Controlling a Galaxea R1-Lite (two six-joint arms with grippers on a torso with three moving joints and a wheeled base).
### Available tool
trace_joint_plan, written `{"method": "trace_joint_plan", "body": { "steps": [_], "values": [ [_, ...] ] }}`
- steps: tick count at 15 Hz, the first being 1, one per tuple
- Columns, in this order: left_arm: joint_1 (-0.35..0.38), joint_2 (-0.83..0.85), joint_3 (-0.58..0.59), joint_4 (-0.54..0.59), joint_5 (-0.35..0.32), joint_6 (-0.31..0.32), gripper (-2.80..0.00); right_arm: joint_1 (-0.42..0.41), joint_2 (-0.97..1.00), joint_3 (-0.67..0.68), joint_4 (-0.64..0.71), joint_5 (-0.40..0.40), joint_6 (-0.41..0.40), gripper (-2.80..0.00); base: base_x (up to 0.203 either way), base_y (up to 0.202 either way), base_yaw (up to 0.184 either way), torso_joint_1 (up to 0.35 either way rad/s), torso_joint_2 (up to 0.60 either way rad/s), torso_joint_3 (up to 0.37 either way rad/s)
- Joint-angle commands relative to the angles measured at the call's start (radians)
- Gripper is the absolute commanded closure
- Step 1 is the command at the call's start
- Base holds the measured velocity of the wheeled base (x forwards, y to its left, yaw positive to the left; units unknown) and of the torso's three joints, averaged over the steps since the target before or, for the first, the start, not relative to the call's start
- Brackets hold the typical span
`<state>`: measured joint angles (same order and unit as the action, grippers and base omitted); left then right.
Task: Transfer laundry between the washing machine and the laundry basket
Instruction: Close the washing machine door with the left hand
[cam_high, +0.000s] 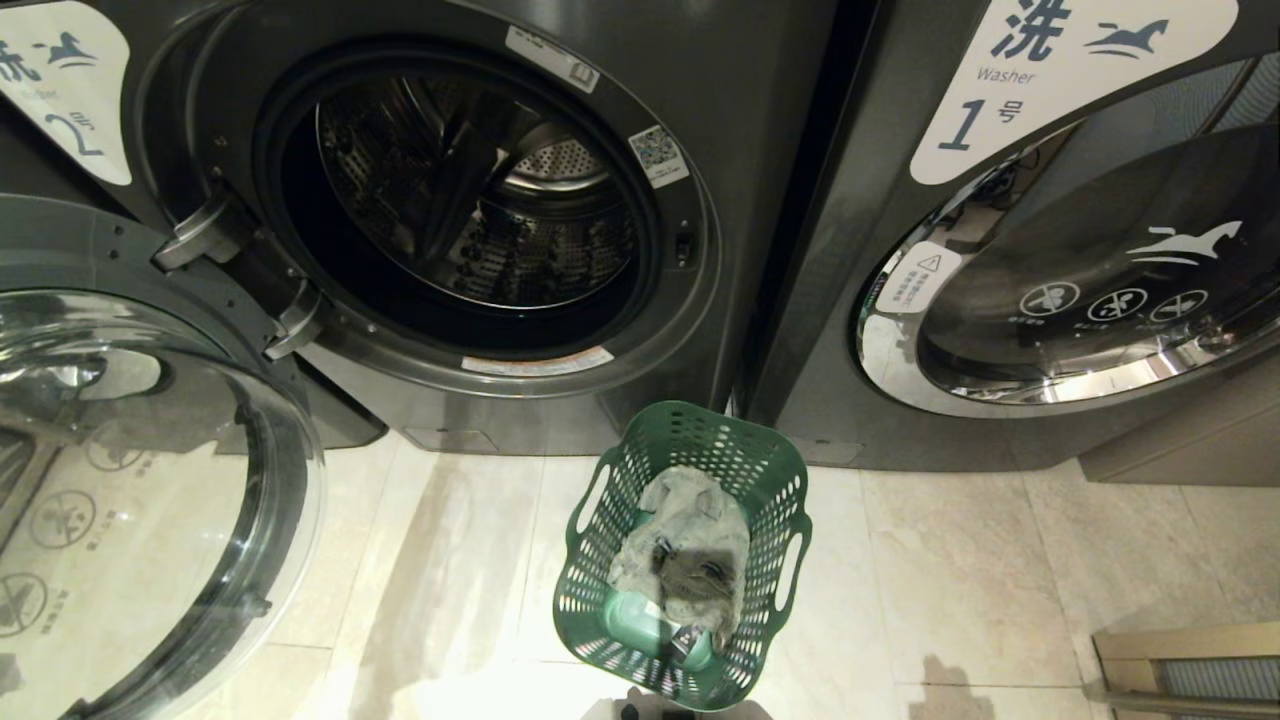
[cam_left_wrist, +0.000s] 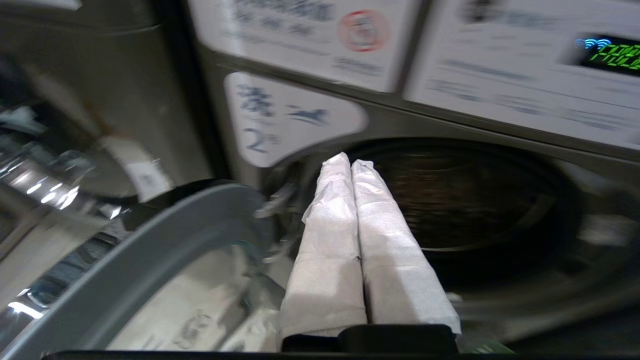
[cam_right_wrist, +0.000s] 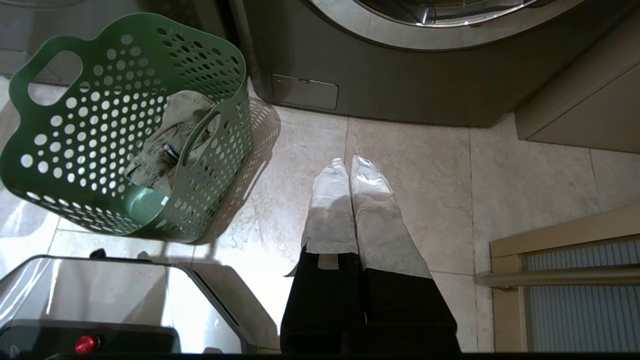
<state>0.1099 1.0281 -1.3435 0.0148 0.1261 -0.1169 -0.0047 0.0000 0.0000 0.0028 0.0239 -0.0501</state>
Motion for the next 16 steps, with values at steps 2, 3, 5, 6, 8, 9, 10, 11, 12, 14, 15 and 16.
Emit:
{"method": "trace_joint_plan", "body": {
  "steps": [2, 3, 5, 6, 8, 9, 10, 11, 12, 14, 15, 16],
  "values": [
    [0.299, 0.326, -0.132, 0.002, -0.010, -0.049, 0.00, 0.000, 0.002, 0.000, -0.001, -0.001, -0.007, 0.00, 0.000, 0.000, 0.000, 0.000, 0.00, 0.000],
    [0.398, 0.351, -0.156, 0.004, -0.039, -0.063, 0.00, 0.000, 0.002, 0.000, -0.001, -0.001, -0.007, 0.00, 0.000, 0.000, 0.000, 0.000, 0.00, 0.000],
    [0.527, 0.404, -0.245, 0.011, -0.093, -0.106, 0.00, 0.000, 0.002, 0.000, -0.001, -0.004, -0.004, 0.00, 0.000, 0.000, 0.000, 0.000, 0.00, 0.000],
    [0.539, 0.416, -0.293, 0.020, -0.106, -0.133, 0.00, 0.000, 0.002, 0.000, -0.001, -0.004, -0.002, 0.00, 0.000, 0.000, 0.000, 0.000, 0.00, 0.000],
    [0.551, 0.428, -0.353, 0.063, -0.108, -0.146, 0.00, 0.000, 0.002, -0.002, 0.000, -0.004, -0.004, 0.00, 0.000, 0.000, 0.000, 0.000, 0.00, 0.000],
    [0.587, 0.435, -0.379, 0.091, -0.109, -0.147, 0.00, 0.000, 0.002, -0.002, -0.001, -0.004, 0.001, 0.00, 0.000, 0.000, 0.000, 0.000, 0.00, 0.000],
    [0.624, 0.445, -0.419, 0.126, -0.115, -0.149, 0.00, 0.000, 0.002, -0.002, -0.001, -0.004, 0.003, 0.00, 0.000, 0.000, 0.000, 0.000, 0.00, 0.000],
    [0.660, 0.455, -0.461, 0.186, -0.128, -0.155, 0.00, 0.000, 0.002, -0.002, -0.001, -0.004, 0.003, 0.00, 0.000, 0.000, 0.000, 0.000, 0.00, 0.000],
    [0.696, 0.464, -0.516, 0.277, -0.157, -0.177, 0.00, 0.000, 0.002, -0.002, -0.001, -0.004, 0.001, 0.00, 0.000, 0.000, 0.000, 0.000, 0.00, 0.000],
    [0.772, 0.481, -0.594, 0.443, -0.221, -0.231, 0.00, 0.000, 0.002, 0.000, -0.002, -0.004, 0.004, 0.00, 0.000, 0.000, 0.000, 0.000, 0.00, 0.000],
    [0.819, 0.487, -0.594, 0.505, -0.239, -0.244, 0.00, 0.000, 0.002, 0.000, -0.001, -0.004, 0.003, 0.00, 0.000, 0.000, 0.000, 0.000, 0.00, 0.000],
    [0.847, 0.494, -0.595, 0.572, -0.247, -0.250, 0.00, 0.000, 0.002, 0.000, -0.001, -0.004, 0.001, 0.00, 0.000, 0.000, 0.000, 0.000, 0.00, 0.000]
  ]
}}
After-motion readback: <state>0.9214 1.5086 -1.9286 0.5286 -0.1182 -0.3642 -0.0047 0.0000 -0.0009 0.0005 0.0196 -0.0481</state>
